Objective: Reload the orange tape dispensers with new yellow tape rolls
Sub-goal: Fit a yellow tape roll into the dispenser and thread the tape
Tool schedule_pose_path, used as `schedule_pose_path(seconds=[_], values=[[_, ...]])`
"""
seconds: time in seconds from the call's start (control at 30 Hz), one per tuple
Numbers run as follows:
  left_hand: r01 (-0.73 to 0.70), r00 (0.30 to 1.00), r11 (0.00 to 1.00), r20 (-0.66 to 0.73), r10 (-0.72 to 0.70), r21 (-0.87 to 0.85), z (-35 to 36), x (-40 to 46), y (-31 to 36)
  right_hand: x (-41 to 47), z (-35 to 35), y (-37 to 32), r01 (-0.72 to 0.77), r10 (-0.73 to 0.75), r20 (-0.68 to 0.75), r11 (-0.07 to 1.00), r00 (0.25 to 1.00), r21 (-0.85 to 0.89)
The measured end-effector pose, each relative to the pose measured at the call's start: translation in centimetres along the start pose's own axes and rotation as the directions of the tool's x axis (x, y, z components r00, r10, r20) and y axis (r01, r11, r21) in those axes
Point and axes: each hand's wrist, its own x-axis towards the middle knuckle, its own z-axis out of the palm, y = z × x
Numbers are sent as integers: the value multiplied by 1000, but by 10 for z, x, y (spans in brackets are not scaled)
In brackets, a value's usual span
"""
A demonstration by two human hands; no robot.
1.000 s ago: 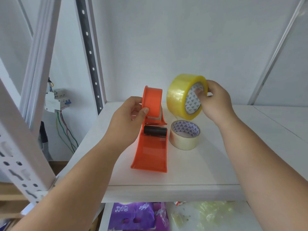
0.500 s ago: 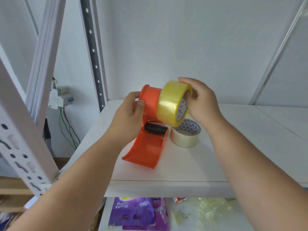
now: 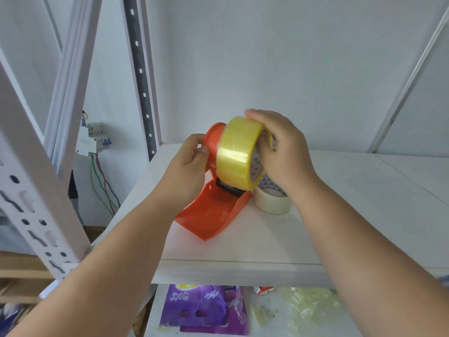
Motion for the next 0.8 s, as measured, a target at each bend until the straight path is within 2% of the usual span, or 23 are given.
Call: schedule_pose_path(seconds=[0.23, 0.37, 0.43, 0.5, 0.57, 0.63, 0.8], values=[[-36, 998, 997, 40, 39, -73, -4, -8, 5, -4, 15, -13, 117, -112, 72, 991, 991, -62], [-49, 999, 998, 22, 50, -46, -6, -12, 6, -6, 16, -21, 138, -138, 108, 990, 984, 8], [-64, 998, 998, -5, 64, -29, -10, -11, 3, -5, 13, -20, 67, -74, 92, 995, 993, 78], [-71, 997, 997, -4, 71, 8, -13, -10, -1, -4, 9, -16, -80, 63, 139, 990, 988, 115], [-70, 998, 997, -2, 70, -22, -14, -10, -3, -4, 5, -10, -234, 204, 245, 967, 948, 98], [-47, 999, 994, 15, 48, -101, -14, -11, 0, -5, 4, -6, -366, 297, 347, 918, 890, 154], [12, 1000, 988, 4, -11, -153, -16, -9, 2, -5, 8, -4, -417, 304, 390, 874, 869, 248]])
